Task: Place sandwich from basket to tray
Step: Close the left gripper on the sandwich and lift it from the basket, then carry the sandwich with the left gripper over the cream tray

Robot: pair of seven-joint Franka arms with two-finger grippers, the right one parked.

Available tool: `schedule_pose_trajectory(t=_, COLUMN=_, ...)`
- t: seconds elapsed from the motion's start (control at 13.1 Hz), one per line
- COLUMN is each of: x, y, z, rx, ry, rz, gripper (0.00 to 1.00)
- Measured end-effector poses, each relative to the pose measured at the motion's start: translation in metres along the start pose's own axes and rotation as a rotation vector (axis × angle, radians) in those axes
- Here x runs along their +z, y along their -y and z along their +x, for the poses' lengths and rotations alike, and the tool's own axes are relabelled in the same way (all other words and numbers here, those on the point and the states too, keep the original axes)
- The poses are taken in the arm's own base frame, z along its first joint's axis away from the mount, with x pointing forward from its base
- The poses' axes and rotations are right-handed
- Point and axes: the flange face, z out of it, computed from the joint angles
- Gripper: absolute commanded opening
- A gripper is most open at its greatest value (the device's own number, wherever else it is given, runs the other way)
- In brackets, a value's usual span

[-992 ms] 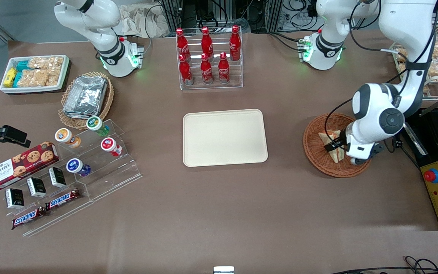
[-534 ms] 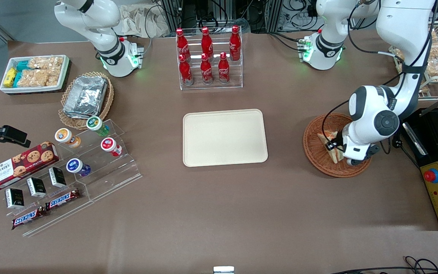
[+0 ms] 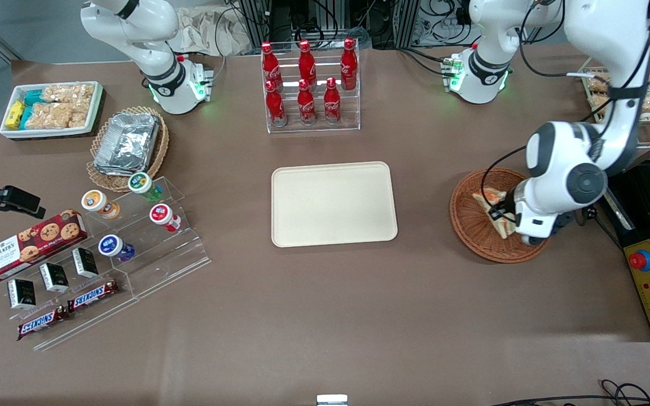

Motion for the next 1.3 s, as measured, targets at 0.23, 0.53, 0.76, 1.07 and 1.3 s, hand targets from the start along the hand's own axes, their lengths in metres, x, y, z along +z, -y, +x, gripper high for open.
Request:
schedule_pose_trajectory(t=0.23, x=-0.089, y=-0.009, z=-0.003, rx=-0.025, ry=-0.013, rz=-0.01, gripper=0.0)
schedule_pose_trajectory(t=0.53, x=-0.138, y=-0.04, z=-0.027, rx=-0.101, ry=-0.029, rz=-0.081, gripper=0.0)
schedule_pose_trajectory(t=0.76, x=-0.122, y=-0.079, z=-0.055, rx=-0.15, ry=-0.001, rz=-0.065, gripper=0.0)
schedule_pose_trajectory(t=1.07, x=-0.101, y=-0.117, z=-0.076, rx=-0.16, ry=0.02, rz=-0.049, gripper=0.0)
schedule_pose_trajectory(t=1.3, x=-0.081, y=-0.149, z=-0.102, rx=-0.098, ry=0.027, rz=-0.028, gripper=0.0)
